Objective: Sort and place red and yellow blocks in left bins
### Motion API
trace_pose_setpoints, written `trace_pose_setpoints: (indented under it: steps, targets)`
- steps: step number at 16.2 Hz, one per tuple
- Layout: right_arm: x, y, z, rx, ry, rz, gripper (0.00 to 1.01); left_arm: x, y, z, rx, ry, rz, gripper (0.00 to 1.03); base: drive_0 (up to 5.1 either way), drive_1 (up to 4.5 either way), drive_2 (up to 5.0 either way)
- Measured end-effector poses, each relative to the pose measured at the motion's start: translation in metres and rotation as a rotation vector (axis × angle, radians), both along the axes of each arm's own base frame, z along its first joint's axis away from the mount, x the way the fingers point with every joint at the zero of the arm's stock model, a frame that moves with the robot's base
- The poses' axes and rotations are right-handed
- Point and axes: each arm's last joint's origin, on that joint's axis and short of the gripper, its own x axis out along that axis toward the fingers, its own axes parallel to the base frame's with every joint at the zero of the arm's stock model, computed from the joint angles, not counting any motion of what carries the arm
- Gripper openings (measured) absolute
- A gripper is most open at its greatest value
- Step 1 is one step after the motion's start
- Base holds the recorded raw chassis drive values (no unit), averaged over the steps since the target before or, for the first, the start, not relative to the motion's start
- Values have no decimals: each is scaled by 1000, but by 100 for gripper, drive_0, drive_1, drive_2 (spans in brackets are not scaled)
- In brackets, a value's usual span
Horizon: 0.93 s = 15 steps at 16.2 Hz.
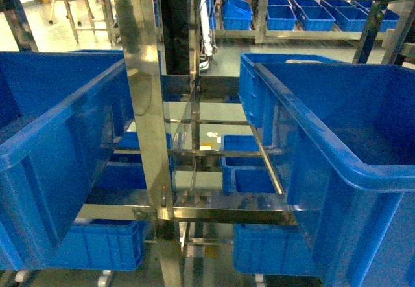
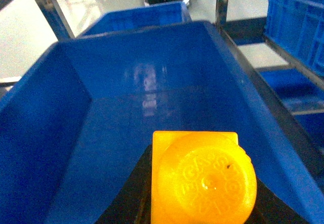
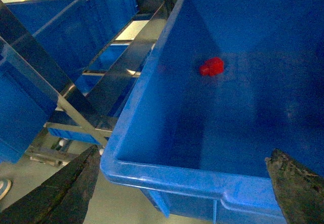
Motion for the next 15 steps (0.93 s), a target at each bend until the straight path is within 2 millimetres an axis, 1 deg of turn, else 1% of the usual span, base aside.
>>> trace_pose_setpoints:
  steps: [2, 3, 5, 9, 11, 13, 14, 15]
  targets:
    - [0, 0, 0, 0, 0, 0, 98, 15, 5, -26, 45, 83, 5, 27, 0, 0, 0]
    - [0, 0, 0, 0, 0, 0, 98, 29, 9, -39, 79, 109, 7, 27, 0, 0, 0]
    - [0, 0, 0, 0, 0, 0, 98, 63, 18, -58, 121, 153, 20, 27, 0, 0, 0]
    - [0, 0, 0, 0, 0, 0, 98, 122, 33, -67, 187, 176, 65, 27, 0, 0, 0]
    - [0, 0, 0, 0, 0, 0, 98, 138, 38, -85, 224, 250, 57, 27, 0, 0, 0]
    - [0, 0, 0, 0, 0, 0, 98, 144, 45, -110, 252, 368, 30, 27, 0, 0, 0]
    - [0, 0, 0, 0, 0, 0, 98, 145, 50, -120, 270, 369, 37, 38, 0, 0, 0]
    - [0, 0, 0, 0, 0, 0, 98, 142, 55, -122, 258, 370, 41, 49, 0, 0, 0]
